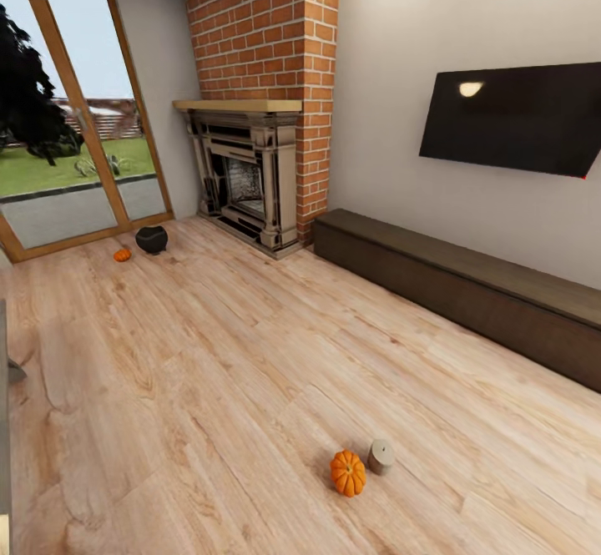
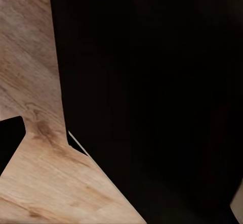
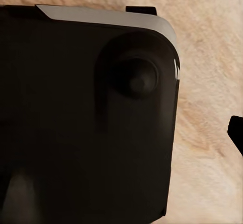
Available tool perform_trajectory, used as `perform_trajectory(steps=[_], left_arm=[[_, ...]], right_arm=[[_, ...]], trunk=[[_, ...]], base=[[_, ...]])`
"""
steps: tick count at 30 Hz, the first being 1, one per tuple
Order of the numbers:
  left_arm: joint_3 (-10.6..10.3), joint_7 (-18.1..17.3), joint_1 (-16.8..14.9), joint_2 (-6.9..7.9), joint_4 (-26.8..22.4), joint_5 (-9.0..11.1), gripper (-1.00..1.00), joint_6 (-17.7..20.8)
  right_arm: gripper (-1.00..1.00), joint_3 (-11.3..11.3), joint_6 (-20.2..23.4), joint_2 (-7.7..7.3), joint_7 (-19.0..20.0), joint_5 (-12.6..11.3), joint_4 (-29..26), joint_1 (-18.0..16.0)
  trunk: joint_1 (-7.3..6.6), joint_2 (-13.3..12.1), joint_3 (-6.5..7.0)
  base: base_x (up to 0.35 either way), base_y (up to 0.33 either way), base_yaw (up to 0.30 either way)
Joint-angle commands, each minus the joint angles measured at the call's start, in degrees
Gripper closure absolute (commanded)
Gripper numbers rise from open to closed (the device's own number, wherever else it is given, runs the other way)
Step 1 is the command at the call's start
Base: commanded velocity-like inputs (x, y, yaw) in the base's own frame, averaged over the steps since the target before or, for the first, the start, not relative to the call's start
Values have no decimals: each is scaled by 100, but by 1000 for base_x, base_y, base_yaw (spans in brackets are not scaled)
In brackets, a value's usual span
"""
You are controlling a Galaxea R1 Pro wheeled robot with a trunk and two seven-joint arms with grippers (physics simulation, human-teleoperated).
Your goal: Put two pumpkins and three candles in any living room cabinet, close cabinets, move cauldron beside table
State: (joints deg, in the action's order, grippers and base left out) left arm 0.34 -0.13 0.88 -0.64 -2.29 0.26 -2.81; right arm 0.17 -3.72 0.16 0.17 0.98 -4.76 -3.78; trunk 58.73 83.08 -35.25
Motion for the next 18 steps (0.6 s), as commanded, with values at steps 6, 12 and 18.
perform_trajectory(steps=[6, 12, 18], left_arm=[[-5, -2, 0, 2, 0, 0, -100, 0], [0, 0, 0, 10, 0, 0, -100, 0], [1, 1, 0, 11, 0, 0, -100, 0]], right_arm=[[-100, 6, -7, 17, -7, 18, 1, 0], [-100, 9, -21, 29, -8, 30, 1, 0], [-100, 9, -18, 29, -12, 34, 1, 0]], trunk=[[0, 0, 0], [0, 0, 0], [0, 0, 0]], base=[[0, 0, 182], [0, 0, 280], [0, 0, 289]])
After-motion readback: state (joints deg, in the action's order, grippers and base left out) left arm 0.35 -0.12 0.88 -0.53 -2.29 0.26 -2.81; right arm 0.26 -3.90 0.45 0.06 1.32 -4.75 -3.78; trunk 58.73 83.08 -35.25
